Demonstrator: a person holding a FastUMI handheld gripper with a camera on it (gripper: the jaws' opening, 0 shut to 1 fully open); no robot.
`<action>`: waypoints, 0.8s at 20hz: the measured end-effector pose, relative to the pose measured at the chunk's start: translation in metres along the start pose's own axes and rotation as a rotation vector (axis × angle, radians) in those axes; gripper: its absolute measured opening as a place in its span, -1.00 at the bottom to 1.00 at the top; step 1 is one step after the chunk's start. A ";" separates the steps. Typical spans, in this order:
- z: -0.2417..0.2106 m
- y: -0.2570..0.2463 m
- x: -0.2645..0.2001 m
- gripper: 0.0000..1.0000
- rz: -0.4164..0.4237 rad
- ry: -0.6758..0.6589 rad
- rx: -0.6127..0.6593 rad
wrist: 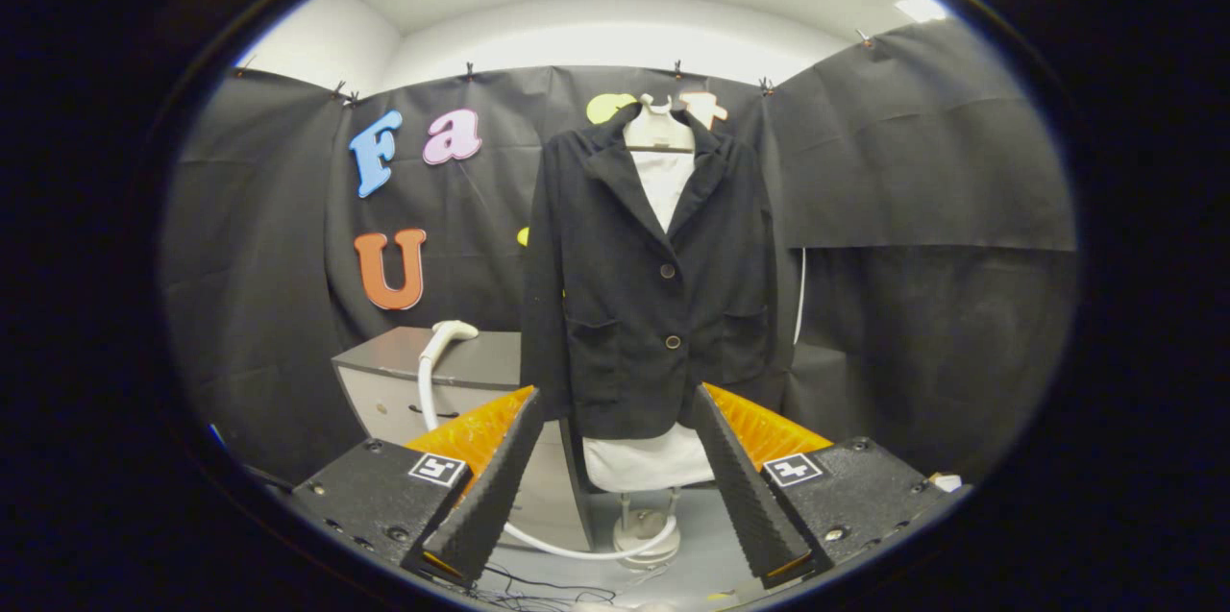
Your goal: Iron the clothes twice with a garment steamer, once on the left side and once on the right side.
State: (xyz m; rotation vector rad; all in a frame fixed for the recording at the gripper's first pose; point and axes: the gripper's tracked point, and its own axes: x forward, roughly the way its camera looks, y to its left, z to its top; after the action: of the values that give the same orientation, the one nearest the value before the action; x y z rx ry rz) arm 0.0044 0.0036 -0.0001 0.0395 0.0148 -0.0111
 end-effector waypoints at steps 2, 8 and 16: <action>-0.001 0.003 0.002 0.95 0.001 0.007 0.008; 0.003 0.025 0.026 0.95 0.032 0.026 -0.007; 0.033 0.084 0.107 0.95 0.090 0.048 -0.011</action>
State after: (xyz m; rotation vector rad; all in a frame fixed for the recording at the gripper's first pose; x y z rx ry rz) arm 0.1128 0.0856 0.0344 0.0289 0.0612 0.0801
